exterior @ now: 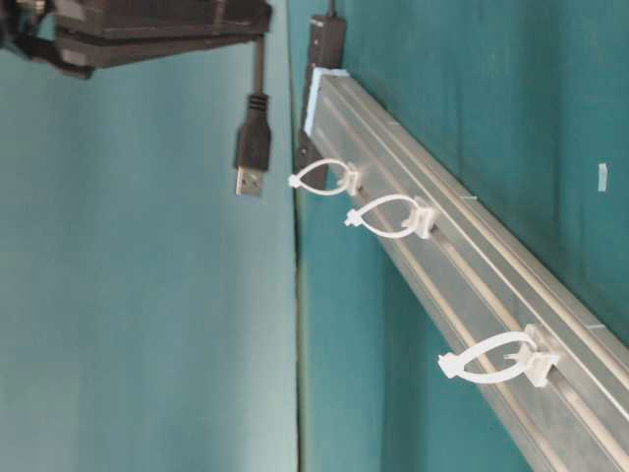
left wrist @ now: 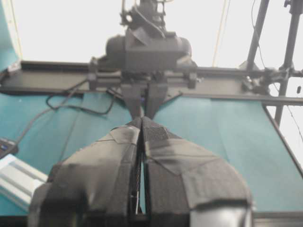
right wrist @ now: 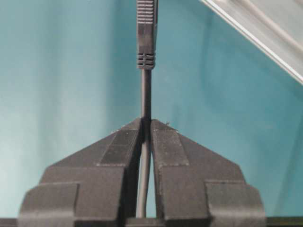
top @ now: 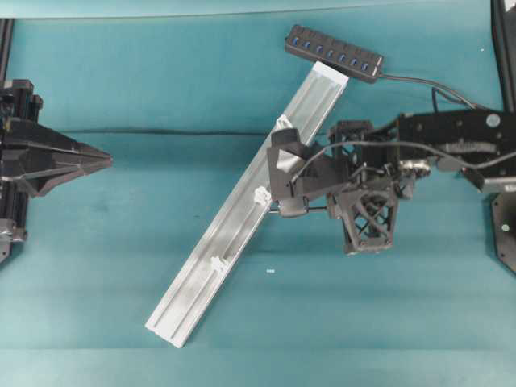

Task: Pass the USB cable through three rings with both arms.
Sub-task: 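Lift the cable with the right gripper toward the rail's far end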

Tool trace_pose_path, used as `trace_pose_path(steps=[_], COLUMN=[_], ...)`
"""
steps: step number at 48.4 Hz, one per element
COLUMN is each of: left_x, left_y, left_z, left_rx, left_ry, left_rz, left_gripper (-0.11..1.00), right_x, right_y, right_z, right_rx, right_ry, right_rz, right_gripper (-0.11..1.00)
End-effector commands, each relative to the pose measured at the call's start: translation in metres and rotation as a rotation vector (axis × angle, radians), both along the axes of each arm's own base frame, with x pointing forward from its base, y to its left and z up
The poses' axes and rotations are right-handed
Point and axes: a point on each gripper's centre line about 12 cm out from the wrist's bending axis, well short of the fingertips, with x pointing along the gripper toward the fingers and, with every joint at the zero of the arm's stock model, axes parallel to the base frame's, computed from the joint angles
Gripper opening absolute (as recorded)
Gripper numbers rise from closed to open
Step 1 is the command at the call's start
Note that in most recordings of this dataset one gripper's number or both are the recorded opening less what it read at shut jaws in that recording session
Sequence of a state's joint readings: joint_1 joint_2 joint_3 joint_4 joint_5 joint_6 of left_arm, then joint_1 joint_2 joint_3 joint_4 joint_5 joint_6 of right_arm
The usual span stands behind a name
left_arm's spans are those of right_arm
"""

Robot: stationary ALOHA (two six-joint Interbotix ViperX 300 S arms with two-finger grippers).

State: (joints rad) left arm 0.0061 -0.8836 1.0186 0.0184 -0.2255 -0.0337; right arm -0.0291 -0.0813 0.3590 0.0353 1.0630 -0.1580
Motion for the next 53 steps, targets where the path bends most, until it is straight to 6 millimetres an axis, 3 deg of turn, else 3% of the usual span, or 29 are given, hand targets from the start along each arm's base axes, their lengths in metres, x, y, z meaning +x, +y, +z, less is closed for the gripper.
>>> trace_pose_path(steps=[1,17,28,41,53], left_x=[0.001,-0.001,-0.002,-0.004,-0.010], left_y=[0.000,0.000,0.000,0.001,0.002], left_z=[0.010,0.013,0.013,0.003,0.009], left_rx=[0.002,-0.001,-0.020,-0.074,-0.069], left_ry=[-0.028,-0.038,-0.034,0.058,0.055], left_rz=[0.001,-0.001,-0.001,-0.001,0.006], left_gripper=[-0.01,-0.01,-0.01,-0.01,0.12], right_x=[0.003,0.004,-0.011,-0.010,-0.020], right_y=[-0.001,-0.033,-0.072,-0.109,-0.154], right_z=[0.008,0.037,0.041,0.046,0.047], right_rx=[-0.005,-0.023,-0.035,-0.097,-0.178], right_ry=[0.002,-0.012,0.090,0.023,-0.033], right_rz=[0.033,0.031,0.099,0.151,0.186], right_gripper=[0.08,0.08,0.08,0.08,0.08])
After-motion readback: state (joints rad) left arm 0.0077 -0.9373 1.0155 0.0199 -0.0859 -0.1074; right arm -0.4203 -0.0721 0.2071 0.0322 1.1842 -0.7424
